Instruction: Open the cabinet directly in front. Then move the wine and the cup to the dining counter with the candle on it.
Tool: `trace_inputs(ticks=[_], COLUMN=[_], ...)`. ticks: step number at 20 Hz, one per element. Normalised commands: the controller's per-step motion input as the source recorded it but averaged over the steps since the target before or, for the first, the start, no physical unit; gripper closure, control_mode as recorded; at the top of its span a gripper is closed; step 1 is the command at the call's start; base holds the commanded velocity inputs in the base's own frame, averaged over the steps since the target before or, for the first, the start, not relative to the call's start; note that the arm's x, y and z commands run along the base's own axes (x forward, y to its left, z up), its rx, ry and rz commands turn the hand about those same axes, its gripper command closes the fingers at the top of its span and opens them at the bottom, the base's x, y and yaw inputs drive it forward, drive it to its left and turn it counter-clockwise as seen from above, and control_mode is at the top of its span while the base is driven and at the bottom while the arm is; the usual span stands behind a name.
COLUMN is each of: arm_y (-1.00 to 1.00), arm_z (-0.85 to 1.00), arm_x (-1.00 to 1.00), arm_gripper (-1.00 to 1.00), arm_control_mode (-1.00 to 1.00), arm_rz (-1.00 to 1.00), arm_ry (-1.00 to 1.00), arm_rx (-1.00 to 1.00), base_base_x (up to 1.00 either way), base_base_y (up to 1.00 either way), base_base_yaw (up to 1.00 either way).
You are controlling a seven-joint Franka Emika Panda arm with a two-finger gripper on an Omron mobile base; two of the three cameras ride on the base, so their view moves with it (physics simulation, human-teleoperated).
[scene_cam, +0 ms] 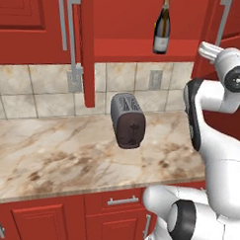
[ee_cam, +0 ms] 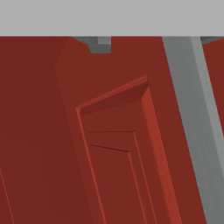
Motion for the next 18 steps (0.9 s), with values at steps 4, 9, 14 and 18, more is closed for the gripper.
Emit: trace_inputs(ticks=[4,9,14,18], arm_y=[-0.10,0.00,0.08,0.49], arm_z=[0.00,0.00,0.00,-0.02], arm_x=[0.00,-0.27,-0.93,-0.99], arm_gripper=[1.00,-1.00,-1.00,-1.00], arm_control_mode=[-1.00,-1.00,-1.00,-1.00], arm_rz=[0.00,0.00,0.00,0.00], arm_ry=[0.00,0.00,0.00,0.00], arm_rx=[0.01,0.00,0.00,-0.01], base_base_x=[0.00,0.00,0.00,0.00], base_base_y=[0.00,0.00,0.00,0.00], base_base_yaw=[0.00,0.00,0.00,0.00])
